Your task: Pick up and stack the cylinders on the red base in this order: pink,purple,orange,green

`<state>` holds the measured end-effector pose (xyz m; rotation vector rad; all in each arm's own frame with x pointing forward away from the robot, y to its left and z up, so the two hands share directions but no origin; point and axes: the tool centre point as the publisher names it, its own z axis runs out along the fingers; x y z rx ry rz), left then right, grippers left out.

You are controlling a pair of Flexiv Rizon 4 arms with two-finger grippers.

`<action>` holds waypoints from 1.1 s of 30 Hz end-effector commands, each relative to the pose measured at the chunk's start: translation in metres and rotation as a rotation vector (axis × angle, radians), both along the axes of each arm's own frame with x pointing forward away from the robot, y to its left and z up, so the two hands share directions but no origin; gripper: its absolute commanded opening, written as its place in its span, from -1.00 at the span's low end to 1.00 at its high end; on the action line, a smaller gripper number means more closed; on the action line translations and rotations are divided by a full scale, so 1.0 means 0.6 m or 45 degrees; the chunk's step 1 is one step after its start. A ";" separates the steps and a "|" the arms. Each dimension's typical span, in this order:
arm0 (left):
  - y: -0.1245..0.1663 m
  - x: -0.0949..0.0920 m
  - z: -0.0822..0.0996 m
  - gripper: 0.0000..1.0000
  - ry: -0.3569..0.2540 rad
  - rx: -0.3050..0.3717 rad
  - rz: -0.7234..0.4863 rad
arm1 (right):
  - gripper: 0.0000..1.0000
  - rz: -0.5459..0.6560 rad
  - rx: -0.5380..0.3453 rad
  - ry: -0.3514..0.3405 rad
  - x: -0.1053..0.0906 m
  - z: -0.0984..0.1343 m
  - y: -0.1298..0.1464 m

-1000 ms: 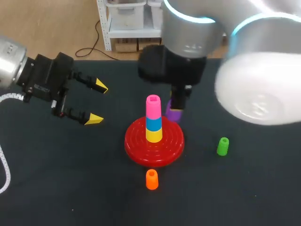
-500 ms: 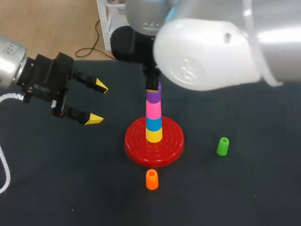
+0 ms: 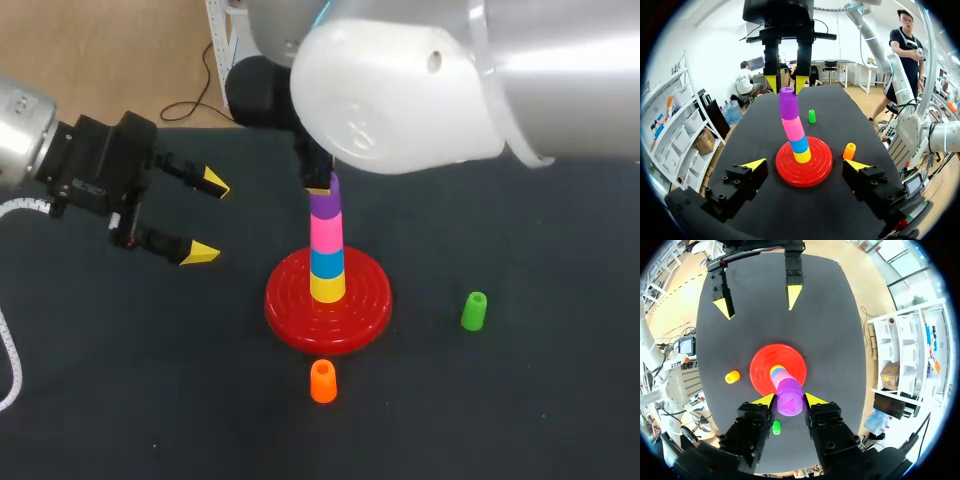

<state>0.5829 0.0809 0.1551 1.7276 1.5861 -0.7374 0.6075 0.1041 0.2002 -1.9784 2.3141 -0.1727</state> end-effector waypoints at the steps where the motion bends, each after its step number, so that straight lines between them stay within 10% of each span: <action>1: 0.002 0.000 -0.002 1.00 -0.005 -0.006 -0.001 | -1.00 0.002 0.006 -0.007 -0.003 -0.005 0.000; 33: 0.002 0.000 -0.002 1.00 -0.005 -0.006 -0.001 | -1.00 -0.055 0.037 0.105 0.011 -0.056 -0.009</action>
